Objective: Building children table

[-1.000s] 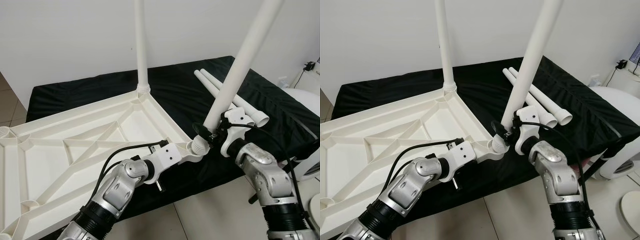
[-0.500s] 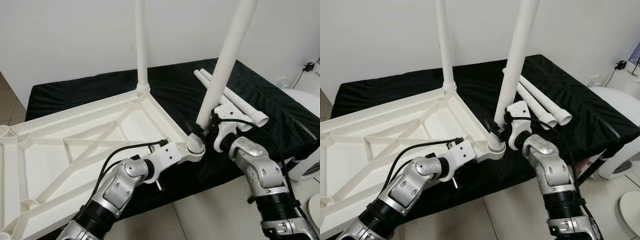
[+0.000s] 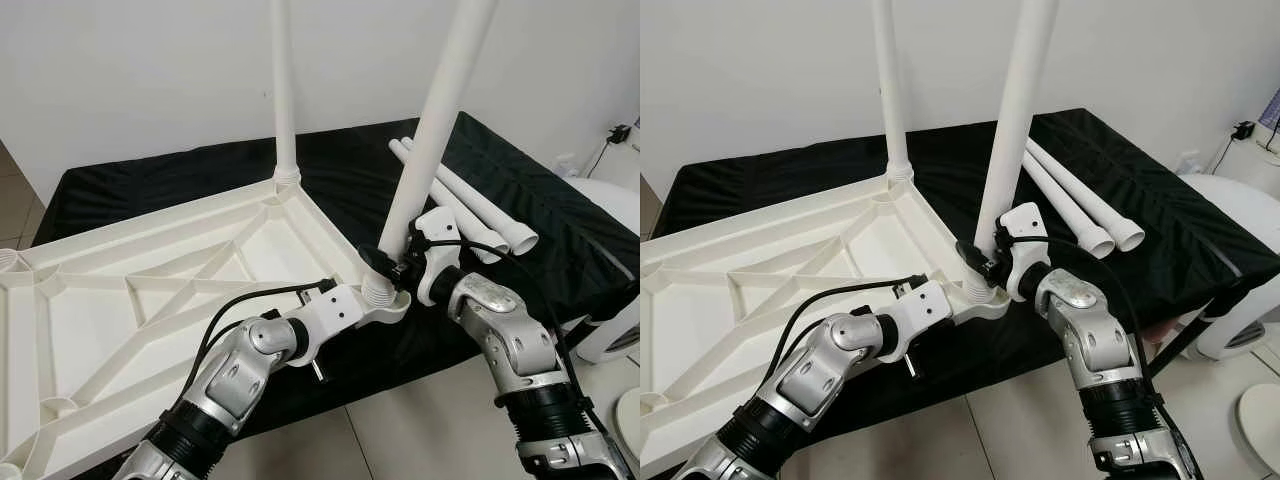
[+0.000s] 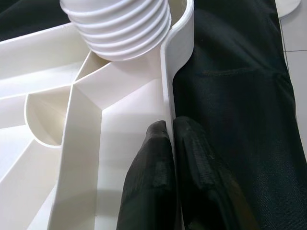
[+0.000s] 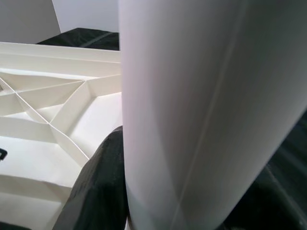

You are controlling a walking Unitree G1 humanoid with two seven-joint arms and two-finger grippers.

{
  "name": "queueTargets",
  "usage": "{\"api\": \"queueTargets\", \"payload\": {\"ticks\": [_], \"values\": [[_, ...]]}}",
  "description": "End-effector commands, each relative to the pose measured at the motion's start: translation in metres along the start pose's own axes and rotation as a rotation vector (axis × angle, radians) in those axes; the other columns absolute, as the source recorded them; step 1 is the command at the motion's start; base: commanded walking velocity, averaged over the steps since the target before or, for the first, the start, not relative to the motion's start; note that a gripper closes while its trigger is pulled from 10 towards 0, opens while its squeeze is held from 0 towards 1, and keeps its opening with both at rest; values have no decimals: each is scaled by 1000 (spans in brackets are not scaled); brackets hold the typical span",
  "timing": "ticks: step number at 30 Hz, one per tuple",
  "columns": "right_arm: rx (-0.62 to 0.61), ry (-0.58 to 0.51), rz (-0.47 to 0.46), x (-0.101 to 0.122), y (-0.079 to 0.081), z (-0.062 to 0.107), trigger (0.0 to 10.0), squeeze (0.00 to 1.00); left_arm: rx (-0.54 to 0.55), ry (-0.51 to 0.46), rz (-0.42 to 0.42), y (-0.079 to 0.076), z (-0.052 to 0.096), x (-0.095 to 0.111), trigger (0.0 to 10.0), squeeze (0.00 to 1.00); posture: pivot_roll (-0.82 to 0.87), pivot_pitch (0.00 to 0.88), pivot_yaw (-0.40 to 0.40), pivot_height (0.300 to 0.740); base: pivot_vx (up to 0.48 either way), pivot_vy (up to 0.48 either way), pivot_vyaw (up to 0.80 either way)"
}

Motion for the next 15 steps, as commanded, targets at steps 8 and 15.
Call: {"api": "queueTargets", "payload": {"ticks": [8, 15], "values": [[9, 90, -15, -22, 2, 10, 10000, 0, 63, 38, -4, 11, 2, -10, 10000, 0, -130, 78, 29, 740, 0, 0, 0], [-1, 102, -14, -24, -1, 14, 10000, 0, 60, 36, -4, 11, 2, -9, 10000, 0, -130, 77, 29, 740, 0, 0, 0]]}}
Point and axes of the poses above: a point about 5 cm out from each wrist's last joint towards the gripper, its own z axis pointing back from the gripper into the wrist, its own x axis along the axis of the wrist's last joint, y = z × x, the point moved 6 cm from there along -z, pointing out of the wrist towards the gripper, and after that the axes turned 13 degrees about z, right-handed, at the moved point
